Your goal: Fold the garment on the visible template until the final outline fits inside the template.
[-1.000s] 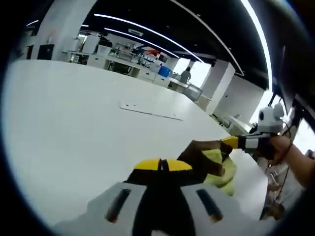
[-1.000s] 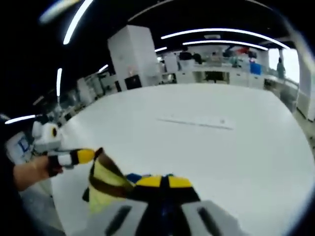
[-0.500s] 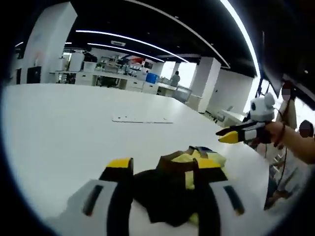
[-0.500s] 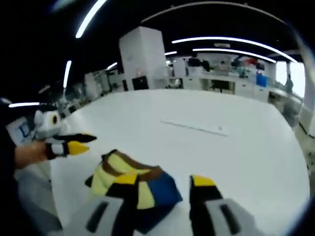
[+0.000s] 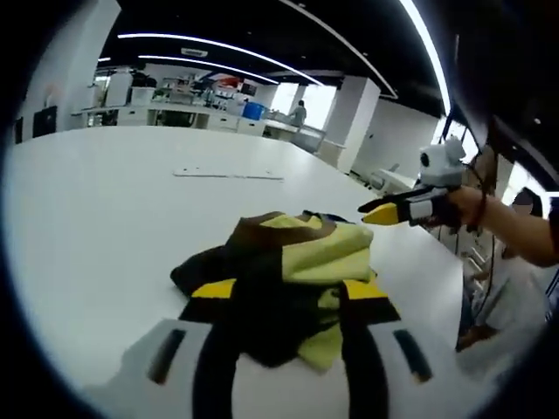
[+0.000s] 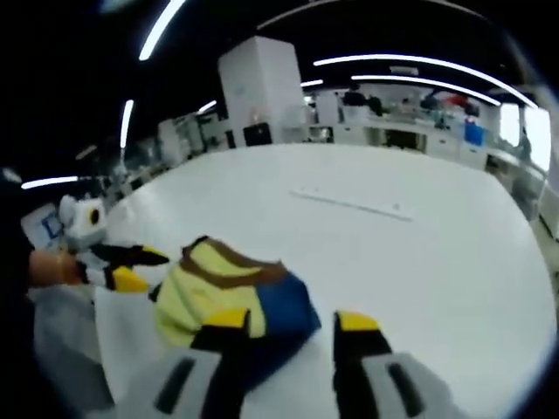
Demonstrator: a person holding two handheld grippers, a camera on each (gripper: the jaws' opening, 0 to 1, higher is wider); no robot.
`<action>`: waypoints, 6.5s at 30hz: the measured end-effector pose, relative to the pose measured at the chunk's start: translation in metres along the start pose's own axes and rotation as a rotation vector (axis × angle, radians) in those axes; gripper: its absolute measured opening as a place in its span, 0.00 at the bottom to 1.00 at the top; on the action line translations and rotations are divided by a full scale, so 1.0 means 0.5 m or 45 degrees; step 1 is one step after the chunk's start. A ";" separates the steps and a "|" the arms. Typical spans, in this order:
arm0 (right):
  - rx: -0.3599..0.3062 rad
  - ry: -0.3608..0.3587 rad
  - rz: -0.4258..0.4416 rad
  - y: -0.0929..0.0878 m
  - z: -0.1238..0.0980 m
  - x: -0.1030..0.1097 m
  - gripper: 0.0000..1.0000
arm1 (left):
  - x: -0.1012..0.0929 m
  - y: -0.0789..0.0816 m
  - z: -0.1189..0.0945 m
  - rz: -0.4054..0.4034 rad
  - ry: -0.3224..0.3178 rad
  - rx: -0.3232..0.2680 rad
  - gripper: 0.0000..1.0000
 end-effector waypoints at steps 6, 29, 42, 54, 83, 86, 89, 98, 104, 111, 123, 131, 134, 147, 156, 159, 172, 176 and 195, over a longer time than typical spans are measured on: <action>0.003 0.039 0.035 -0.012 0.013 -0.006 0.33 | 0.000 -0.014 0.007 -0.035 0.018 0.013 0.36; 0.071 0.119 0.206 -0.048 0.060 -0.021 0.26 | -0.017 -0.029 0.016 -0.042 -0.048 0.063 0.00; 0.137 0.031 0.293 -0.088 0.086 -0.039 0.04 | -0.015 -0.027 0.010 -0.057 -0.049 0.067 0.00; 0.065 0.034 0.246 -0.056 0.054 -0.046 0.00 | -0.002 0.040 -0.036 -0.007 0.004 -0.054 0.00; -0.150 -0.210 0.065 0.154 0.008 -0.096 0.00 | 0.218 0.262 -0.129 -0.025 0.281 -0.322 0.00; -0.164 -0.237 0.113 0.168 0.037 -0.112 0.00 | 0.250 0.267 -0.112 -0.071 0.291 -0.337 0.00; -0.175 -0.278 0.156 0.179 0.065 -0.132 0.00 | 0.280 0.276 -0.094 -0.117 0.290 -0.371 0.00; -0.179 -0.351 0.247 0.188 0.148 -0.167 0.00 | 0.366 0.249 -0.028 -0.246 0.336 -0.379 0.00; -0.182 -0.385 0.254 0.195 0.206 -0.180 0.00 | 0.425 0.217 -0.001 -0.344 0.377 -0.360 0.00; -0.114 -0.408 0.174 0.188 0.277 -0.196 0.00 | 0.456 0.185 0.027 -0.426 0.427 -0.354 0.00; -0.023 -0.483 0.180 0.148 0.304 -0.207 0.00 | 0.462 0.159 0.053 -0.502 0.483 -0.357 0.00; -0.062 -0.446 0.216 0.157 0.273 -0.183 0.37 | 0.442 0.179 0.040 -0.348 0.467 -0.378 0.24; -0.080 -0.402 0.260 0.146 0.237 -0.144 0.54 | 0.416 0.187 0.034 -0.292 0.415 -0.375 0.31; -0.077 -0.256 0.122 0.102 0.139 -0.029 0.85 | 0.253 0.152 -0.016 0.132 0.189 -0.200 0.58; -0.046 -0.167 0.057 0.036 0.081 0.035 0.86 | 0.212 0.090 -0.060 0.194 0.144 -0.097 0.62; -0.026 -0.155 0.055 0.010 0.067 0.043 0.85 | 0.207 0.072 -0.069 0.213 0.128 -0.061 0.61; 0.063 -0.182 0.073 -0.092 0.037 0.035 0.66 | 0.183 -0.006 -0.066 0.289 0.099 0.088 0.48; 0.074 -0.228 0.056 -0.114 0.036 0.021 0.55 | 0.184 -0.029 -0.062 0.295 0.118 0.128 0.42; 0.048 -0.373 0.055 -0.140 0.035 -0.002 0.06 | 0.187 -0.069 -0.036 0.189 0.178 0.173 0.16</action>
Point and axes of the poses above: the point that each gripper's makers call its tool centre point, and the gripper's own axes: z roughly forward along the fingers, x roughly to its left, y roughly out of its top, the point moved 1 cm from there along -z, roughly backward along the fingers, and after that the axes turned 5 degrees about -y, right-handed, at the moved point
